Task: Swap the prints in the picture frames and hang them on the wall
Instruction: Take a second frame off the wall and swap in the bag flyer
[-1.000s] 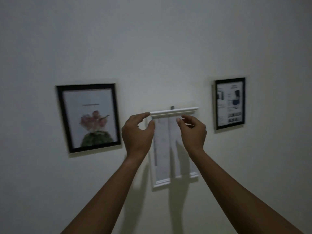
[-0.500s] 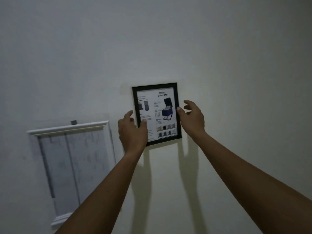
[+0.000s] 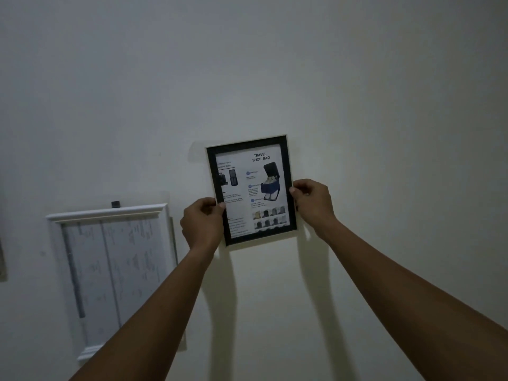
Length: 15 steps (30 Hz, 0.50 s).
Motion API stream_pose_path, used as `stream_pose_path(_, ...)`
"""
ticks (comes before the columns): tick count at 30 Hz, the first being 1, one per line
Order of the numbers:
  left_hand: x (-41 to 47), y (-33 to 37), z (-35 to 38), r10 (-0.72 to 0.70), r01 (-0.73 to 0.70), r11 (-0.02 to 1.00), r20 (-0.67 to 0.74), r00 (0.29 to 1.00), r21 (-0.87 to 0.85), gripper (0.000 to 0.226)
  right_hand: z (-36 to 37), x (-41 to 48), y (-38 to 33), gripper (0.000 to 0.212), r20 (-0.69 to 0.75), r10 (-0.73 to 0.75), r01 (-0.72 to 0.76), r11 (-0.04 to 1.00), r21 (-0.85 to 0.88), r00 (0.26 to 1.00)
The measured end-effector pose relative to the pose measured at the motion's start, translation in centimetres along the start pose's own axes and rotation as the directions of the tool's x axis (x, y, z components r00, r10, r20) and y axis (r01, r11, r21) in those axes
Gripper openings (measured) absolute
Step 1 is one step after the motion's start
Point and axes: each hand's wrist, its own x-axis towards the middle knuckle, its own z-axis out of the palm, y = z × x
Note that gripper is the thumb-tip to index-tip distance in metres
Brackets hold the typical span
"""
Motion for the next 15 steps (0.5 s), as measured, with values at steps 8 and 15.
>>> stream_pose_path(8,0.2,1.2,-3.3,0.067,-0.055,0.957,0.032,0.997,-0.285,0.01,-1.1,-2.9,-4.1,0.011,0.03,-0.091,0.08,0.965,0.251,0.995)
stream_pose_path(15,-5.2,-3.3,-12.3,-0.034,0.04,0.938,0.024,0.999,-0.345,0.016,0.9,-13.6,-5.1,0.025,0.209,-0.058,-0.022,0.933,0.36,0.976)
